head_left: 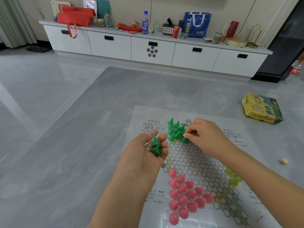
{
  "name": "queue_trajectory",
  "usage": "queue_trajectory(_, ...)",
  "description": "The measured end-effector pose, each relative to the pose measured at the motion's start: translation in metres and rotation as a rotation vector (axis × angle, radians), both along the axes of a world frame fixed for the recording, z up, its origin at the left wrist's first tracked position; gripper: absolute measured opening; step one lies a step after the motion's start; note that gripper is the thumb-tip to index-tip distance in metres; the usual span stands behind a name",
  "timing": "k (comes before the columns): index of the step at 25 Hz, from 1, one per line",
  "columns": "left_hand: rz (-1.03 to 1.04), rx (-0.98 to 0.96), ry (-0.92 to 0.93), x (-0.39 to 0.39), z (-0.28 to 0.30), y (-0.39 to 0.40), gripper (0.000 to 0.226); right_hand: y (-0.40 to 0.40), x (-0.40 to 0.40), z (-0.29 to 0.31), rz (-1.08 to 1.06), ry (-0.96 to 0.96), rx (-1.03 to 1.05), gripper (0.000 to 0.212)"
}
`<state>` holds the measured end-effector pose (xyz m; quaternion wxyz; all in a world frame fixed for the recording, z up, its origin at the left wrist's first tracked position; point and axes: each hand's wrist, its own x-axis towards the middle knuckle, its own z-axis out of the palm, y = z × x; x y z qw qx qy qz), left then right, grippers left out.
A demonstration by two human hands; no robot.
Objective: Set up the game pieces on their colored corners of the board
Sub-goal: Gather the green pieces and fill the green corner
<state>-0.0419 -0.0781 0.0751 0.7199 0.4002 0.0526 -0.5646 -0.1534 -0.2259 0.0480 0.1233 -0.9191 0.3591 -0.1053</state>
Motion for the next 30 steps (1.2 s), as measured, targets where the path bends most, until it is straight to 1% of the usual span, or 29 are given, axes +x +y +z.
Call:
queue_trajectory(4,-0.001,-0.006,-0.016,0.000,0.001,0.001,0.021,0.000,-0.004,0.003,0.020,-0.031,-0.004,0.023)
queue_trajectory(6,-0.003,0.005,-0.066,-0.001,0.000,0.000,0.024,0.001,-0.008,0.012,0.005,-0.108,-0.020,0.027)
queue_trajectory(7,-0.003,0.014,-0.106,-0.002,0.000,0.000,0.024,0.002,-0.009,0.019,-0.002,-0.176,-0.007,0.026)
queue_trajectory(9,-0.017,0.025,-0.189,-0.004,0.001,-0.001,0.020,0.010,-0.010,0.033,0.017,-0.300,0.090,0.019)
queue_trajectory(10,-0.035,0.021,-0.214,-0.006,0.001,-0.002,0.020,0.015,-0.008,0.039,0.047,-0.331,0.156,0.018)
queue_trajectory(12,-0.095,-0.003,-0.232,-0.009,0.002,-0.002,0.025,0.025,-0.004,0.046,0.124,-0.331,0.265,0.017)
queue_trajectory(14,-0.172,-0.034,-0.260,-0.012,0.000,-0.002,0.035,0.032,0.001,0.049,0.189,-0.302,0.334,0.016)
queue_trajectory(18,-0.259,-0.046,-0.390,-0.013,-0.004,-0.003,0.050,0.036,0.003,0.048,0.245,-0.260,0.464,0.010)
queue_trajectory(22,-0.253,-0.045,-0.435,-0.013,-0.003,0.000,0.049,0.039,0.003,0.052,0.283,-0.230,0.505,0.006)
queue_trajectory(24,-0.215,-0.038,-0.410,-0.011,-0.001,0.000,0.044,0.037,0.003,0.054,0.245,-0.266,0.502,0.006)
queue_trajectory(26,-0.135,-0.001,-0.359,-0.007,-0.002,0.000,0.039,0.027,0.001,0.052,0.145,-0.297,0.419,0.006)
queue_trajectory(28,-0.050,0.032,-0.326,-0.004,-0.003,0.000,0.031,0.015,-0.002,0.042,0.053,-0.258,0.295,0.009)
queue_trajectory(30,0.005,0.027,-0.282,-0.002,-0.005,-0.001,0.021,0.011,-0.004,0.031,0.009,-0.193,0.253,0.009)
